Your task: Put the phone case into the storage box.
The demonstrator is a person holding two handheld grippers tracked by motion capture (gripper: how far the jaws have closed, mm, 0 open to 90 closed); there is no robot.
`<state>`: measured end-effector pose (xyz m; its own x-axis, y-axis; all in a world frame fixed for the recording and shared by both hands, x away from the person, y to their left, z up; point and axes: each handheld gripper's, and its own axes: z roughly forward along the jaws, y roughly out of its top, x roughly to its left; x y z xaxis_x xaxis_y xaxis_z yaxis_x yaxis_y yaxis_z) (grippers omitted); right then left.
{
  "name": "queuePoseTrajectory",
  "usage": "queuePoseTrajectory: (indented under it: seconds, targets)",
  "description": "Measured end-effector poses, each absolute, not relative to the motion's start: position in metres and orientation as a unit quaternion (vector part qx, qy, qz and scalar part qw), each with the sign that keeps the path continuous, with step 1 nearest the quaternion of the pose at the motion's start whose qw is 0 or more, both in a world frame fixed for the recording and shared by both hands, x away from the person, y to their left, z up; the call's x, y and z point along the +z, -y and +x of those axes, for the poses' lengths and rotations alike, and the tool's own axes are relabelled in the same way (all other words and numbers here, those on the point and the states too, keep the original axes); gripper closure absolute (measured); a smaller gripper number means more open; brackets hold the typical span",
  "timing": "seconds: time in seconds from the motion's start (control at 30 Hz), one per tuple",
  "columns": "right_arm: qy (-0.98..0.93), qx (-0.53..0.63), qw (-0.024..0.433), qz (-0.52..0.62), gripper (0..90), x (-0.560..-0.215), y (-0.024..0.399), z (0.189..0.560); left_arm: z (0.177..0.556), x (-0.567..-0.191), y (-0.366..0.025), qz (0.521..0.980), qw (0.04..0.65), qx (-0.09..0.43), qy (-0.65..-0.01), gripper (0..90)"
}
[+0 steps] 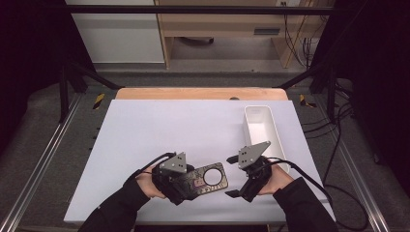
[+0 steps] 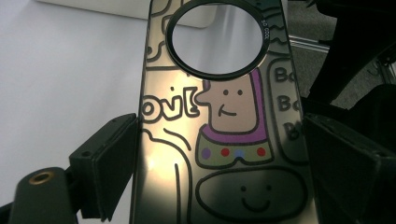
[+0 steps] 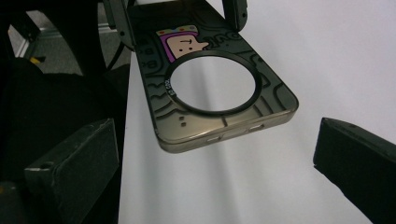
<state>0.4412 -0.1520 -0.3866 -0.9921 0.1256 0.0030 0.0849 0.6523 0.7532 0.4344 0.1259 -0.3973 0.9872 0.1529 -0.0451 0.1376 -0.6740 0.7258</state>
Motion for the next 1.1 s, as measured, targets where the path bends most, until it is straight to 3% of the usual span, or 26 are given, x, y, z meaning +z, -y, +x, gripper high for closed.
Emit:
queuePoseTrajectory:
  seconds: [1.1]
  targets:
    - [-0.918, 0.396, -0.011, 0.029, 1.8, -0.399, 0.137, 0.445, 0.431, -0.402, -0.111, 0.911, 0.410, -0.004, -0.043, 11.7]
